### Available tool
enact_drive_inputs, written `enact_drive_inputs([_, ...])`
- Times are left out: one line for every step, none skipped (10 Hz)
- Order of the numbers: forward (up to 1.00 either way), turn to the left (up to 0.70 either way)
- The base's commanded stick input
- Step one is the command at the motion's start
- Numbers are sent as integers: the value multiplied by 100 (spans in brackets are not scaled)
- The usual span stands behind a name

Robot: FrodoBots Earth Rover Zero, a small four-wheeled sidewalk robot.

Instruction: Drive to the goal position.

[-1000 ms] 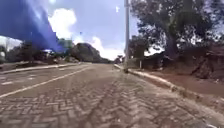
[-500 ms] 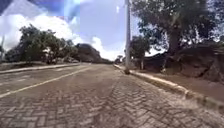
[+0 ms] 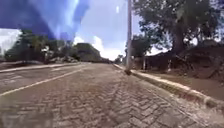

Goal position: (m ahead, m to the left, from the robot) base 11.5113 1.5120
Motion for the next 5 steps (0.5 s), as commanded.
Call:
enact_drive_inputs([100,0])
enact_drive_inputs([100,0])
enact_drive_inputs([100,0])
enact_drive_inputs([100,0])
enact_drive_inputs([100,0])
